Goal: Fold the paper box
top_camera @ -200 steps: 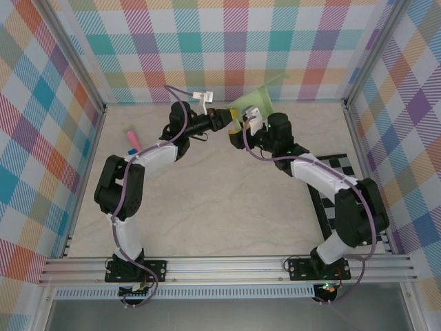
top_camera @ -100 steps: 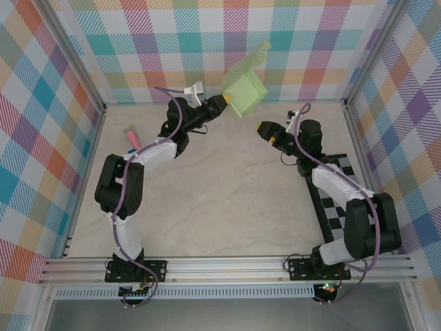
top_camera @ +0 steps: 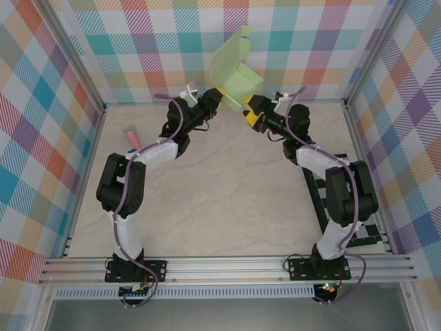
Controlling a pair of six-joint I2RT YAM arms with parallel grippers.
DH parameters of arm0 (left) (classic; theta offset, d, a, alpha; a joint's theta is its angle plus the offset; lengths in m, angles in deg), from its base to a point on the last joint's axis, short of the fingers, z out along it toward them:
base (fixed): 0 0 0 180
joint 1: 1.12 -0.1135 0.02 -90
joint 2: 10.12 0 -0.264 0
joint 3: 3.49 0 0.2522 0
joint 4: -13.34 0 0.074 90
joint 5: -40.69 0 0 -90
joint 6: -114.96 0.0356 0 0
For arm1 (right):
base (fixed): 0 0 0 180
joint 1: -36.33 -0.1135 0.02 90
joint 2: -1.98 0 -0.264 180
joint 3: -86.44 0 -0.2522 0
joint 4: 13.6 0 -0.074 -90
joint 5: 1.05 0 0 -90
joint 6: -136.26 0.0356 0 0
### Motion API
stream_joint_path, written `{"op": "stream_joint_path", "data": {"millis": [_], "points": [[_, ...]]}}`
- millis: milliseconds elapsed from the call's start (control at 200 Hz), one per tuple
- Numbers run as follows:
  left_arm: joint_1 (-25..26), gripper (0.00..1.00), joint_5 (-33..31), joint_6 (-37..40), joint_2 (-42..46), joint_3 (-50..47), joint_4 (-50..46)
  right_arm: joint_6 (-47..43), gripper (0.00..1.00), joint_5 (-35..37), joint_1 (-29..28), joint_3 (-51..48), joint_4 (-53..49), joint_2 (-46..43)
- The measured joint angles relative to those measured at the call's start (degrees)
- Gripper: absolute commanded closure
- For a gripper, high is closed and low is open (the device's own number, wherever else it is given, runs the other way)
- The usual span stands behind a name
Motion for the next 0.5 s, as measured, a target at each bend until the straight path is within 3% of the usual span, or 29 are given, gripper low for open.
{"op": "stream_joint_path", "data": {"millis": [315, 500], "points": [[0.42, 0.69, -1.46, -3.67, 0.0, 0.0, 2.36, 0.11, 0.21, 1.7, -1.29, 1.51, -3.37, 1.05], [0.81, 0.69, -1.44, -3.96, 0.0, -0.02, 2.36, 0.92, 0.27, 1.68, -1.29, 3.74, -2.78, 3.58]]}}
